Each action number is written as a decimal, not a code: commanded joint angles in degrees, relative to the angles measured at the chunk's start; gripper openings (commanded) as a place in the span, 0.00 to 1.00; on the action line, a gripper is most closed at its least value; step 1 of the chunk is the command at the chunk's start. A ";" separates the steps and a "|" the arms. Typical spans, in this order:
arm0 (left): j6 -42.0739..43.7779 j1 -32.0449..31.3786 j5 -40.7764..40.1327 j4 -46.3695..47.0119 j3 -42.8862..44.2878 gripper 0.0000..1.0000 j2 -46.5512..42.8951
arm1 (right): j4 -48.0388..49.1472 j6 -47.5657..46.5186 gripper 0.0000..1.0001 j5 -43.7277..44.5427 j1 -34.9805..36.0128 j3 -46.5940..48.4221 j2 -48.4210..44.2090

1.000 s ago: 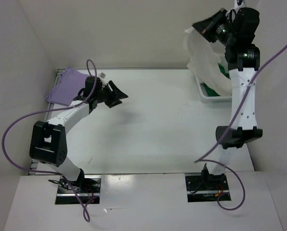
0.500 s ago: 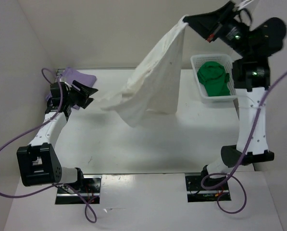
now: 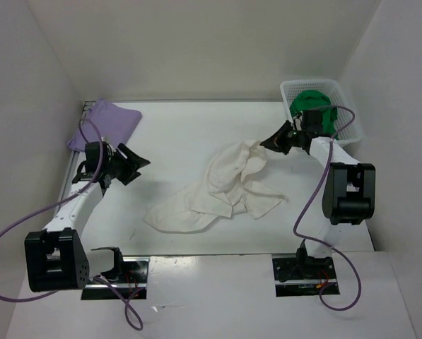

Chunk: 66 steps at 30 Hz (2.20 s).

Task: Fold and stack the t-shirts
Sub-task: Move the tshirt to the center of the board, then flatten out the tshirt

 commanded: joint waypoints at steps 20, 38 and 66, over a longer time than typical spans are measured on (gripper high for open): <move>-11.32 -10.33 -14.21 -22.85 -12.17 0.55 -12.41 | -8.37 -7.83 0.14 21.72 1.40 -12.13 -16.10; -31.54 -10.33 -10.25 -25.51 -27.82 0.52 -33.32 | -4.85 -7.83 0.16 13.28 1.93 -17.32 -17.59; -1.25 0.39 -18.79 -2.77 10.49 0.00 6.20 | -13.55 -9.14 0.45 20.40 4.29 -15.75 -18.91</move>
